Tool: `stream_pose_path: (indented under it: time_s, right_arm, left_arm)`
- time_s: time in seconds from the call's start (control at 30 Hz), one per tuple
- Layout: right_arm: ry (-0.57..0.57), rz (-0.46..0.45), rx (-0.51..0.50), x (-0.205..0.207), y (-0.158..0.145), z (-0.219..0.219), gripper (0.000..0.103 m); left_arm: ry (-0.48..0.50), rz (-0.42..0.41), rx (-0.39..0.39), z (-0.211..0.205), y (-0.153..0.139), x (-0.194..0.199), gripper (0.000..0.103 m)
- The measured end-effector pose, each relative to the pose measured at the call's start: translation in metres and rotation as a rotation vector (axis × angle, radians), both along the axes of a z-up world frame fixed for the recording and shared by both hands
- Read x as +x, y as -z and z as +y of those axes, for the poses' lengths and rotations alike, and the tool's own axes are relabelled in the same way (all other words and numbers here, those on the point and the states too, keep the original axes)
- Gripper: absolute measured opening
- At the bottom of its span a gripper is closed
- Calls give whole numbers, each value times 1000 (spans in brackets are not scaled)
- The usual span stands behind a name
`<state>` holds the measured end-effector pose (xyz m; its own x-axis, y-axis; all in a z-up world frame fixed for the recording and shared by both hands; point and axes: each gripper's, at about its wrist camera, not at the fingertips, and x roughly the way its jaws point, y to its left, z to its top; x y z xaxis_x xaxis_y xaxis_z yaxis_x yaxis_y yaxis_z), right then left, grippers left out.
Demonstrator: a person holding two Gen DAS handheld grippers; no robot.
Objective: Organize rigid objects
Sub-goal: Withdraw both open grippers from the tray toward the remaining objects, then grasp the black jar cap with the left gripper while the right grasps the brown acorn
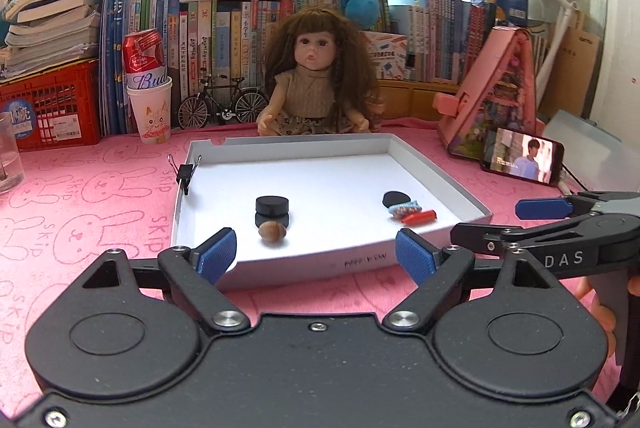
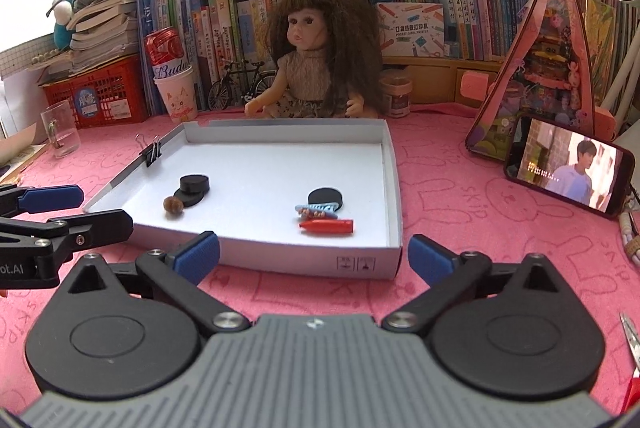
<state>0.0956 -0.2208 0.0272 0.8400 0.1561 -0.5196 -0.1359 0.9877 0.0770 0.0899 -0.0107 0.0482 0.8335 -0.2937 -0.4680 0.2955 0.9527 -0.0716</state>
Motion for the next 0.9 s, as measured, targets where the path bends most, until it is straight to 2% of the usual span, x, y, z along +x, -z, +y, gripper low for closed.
stream_pose_path:
  time_s: [0.6,0.7,0.9]
  right_arm:
    - [15,39,-34,-26,26,3,103]
    - [11,41,-47,-31,29,4,103]
    - [-16,22,-97,-38,35,13,103]
  left_arm:
    - [2,24,23,16,28,-40,87]
    - [9,37,15,19,32,-46,80]
    - [34,46,7,24,39,-60,57]
